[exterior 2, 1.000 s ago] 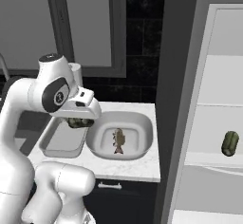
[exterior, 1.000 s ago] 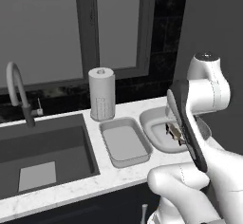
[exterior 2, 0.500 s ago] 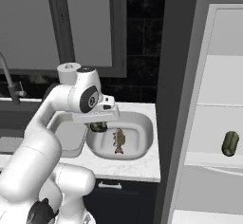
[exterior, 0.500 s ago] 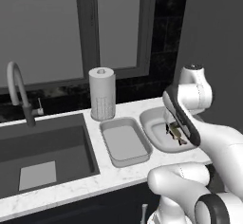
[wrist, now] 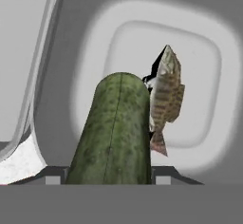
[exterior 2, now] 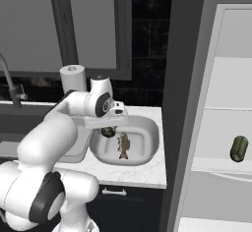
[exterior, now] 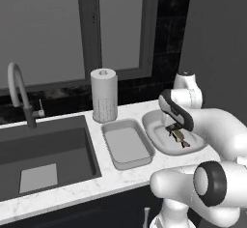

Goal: Place one cucumber and one fish in each tupperware on the nearby counter, to pack two identical lunches.

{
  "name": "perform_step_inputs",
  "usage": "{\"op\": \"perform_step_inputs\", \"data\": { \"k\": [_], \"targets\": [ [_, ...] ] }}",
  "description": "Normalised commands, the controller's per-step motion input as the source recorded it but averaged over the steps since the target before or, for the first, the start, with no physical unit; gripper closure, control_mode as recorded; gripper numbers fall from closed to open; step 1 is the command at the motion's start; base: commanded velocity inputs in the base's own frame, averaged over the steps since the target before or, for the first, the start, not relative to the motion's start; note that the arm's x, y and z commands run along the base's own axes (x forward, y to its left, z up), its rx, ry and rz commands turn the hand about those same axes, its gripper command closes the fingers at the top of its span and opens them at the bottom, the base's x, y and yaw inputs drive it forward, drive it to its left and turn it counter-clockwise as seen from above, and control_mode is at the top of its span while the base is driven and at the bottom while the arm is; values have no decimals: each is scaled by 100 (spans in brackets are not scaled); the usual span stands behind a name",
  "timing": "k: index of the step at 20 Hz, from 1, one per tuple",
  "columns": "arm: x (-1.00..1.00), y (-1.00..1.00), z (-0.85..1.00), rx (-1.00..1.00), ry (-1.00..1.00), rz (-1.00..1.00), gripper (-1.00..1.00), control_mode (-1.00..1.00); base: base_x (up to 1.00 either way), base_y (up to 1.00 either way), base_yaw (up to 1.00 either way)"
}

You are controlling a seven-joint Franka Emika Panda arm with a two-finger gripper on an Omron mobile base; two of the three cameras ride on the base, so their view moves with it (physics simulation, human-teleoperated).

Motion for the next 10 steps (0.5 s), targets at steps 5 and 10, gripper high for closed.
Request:
{"op": "perform_step_inputs", "data": {
  "k": [5, 10],
  "targets": [
    [30, 0, -53, 6, -12, 0, 100, -100, 0, 0, 0],
    [34, 0, -40, 6, -3, 0, 100, -100, 0, 0, 0]
  ]
}}
